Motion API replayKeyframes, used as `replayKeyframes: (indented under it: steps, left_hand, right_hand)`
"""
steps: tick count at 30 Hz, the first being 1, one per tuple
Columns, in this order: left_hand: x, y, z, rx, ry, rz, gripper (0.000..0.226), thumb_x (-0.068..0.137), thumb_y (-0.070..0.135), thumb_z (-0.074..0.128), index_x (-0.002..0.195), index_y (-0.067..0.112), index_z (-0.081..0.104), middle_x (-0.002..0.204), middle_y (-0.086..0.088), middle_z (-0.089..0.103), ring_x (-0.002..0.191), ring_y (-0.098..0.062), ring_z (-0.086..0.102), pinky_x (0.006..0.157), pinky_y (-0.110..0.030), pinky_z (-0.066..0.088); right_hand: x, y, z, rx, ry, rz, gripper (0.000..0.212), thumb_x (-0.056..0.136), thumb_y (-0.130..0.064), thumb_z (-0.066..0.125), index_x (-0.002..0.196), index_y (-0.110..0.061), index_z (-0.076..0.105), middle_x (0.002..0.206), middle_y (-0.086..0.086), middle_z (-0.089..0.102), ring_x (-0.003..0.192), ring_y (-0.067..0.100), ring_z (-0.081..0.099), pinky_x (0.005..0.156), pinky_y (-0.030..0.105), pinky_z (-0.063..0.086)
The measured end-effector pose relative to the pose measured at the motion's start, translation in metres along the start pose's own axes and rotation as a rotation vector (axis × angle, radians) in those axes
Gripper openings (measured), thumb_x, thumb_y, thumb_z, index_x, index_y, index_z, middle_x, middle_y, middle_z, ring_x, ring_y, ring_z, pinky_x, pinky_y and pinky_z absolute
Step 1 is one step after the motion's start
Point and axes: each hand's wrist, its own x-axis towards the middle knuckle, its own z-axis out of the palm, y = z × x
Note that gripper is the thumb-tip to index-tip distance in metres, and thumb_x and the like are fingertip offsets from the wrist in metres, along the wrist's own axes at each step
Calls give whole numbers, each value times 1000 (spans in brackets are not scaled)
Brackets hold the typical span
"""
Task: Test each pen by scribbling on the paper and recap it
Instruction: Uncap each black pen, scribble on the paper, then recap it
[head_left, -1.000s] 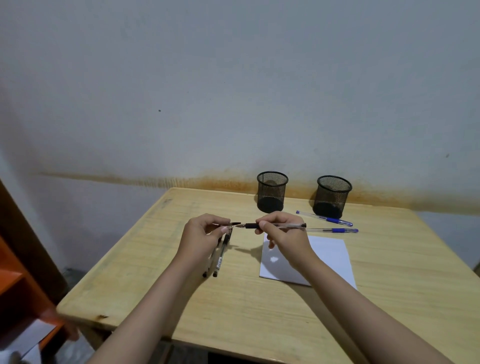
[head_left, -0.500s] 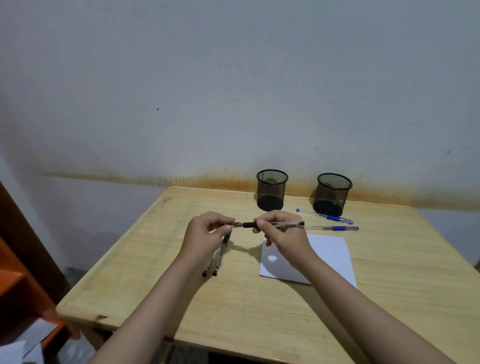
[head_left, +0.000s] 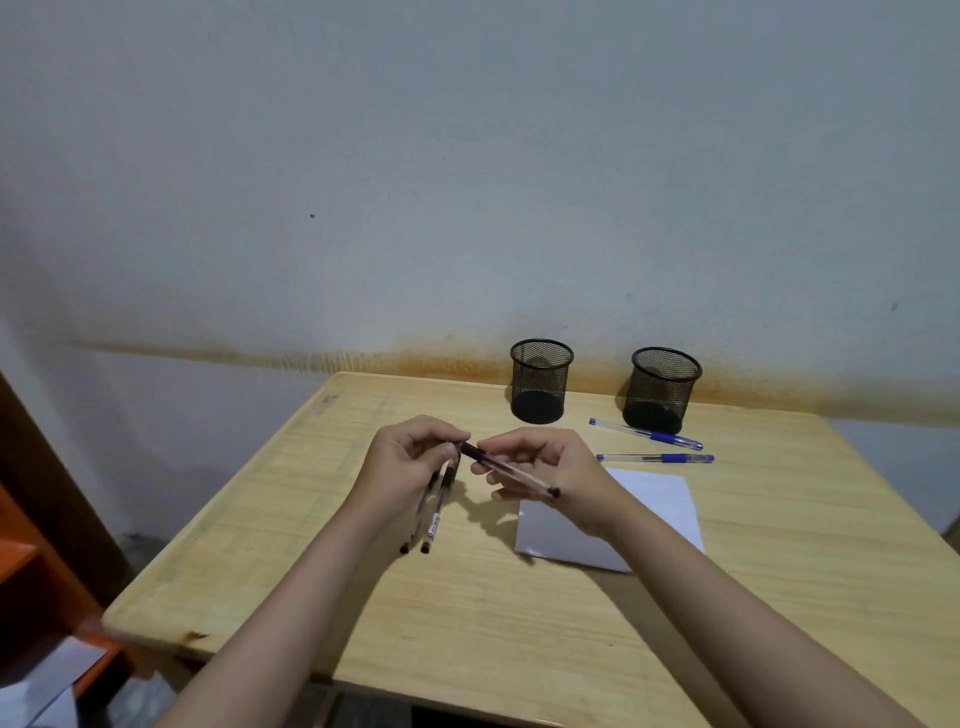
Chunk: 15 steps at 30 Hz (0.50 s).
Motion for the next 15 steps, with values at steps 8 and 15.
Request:
replayKeyframes:
  steps: [8,15]
  left_hand:
    - [-1,-22,-5,68,44,-195,33,84,7,66,109,29,68,114,5,65,109,-6,57,87,-18,45]
    - [-15,-67,-52,724,-133,-201,43,91,31,55,133,20,51,145,1,44,136,-17,36,115,-42,21]
  right_hand:
    - [18,13,19,-103,239,268,19,79,1,70,97,-6,69,83,19,70,62,20,65,65,34,54]
    - [39,40,28,-302,390,351,29,76,-5,77,100,-3,62,77,19,71,64,25,72,70,39,61]
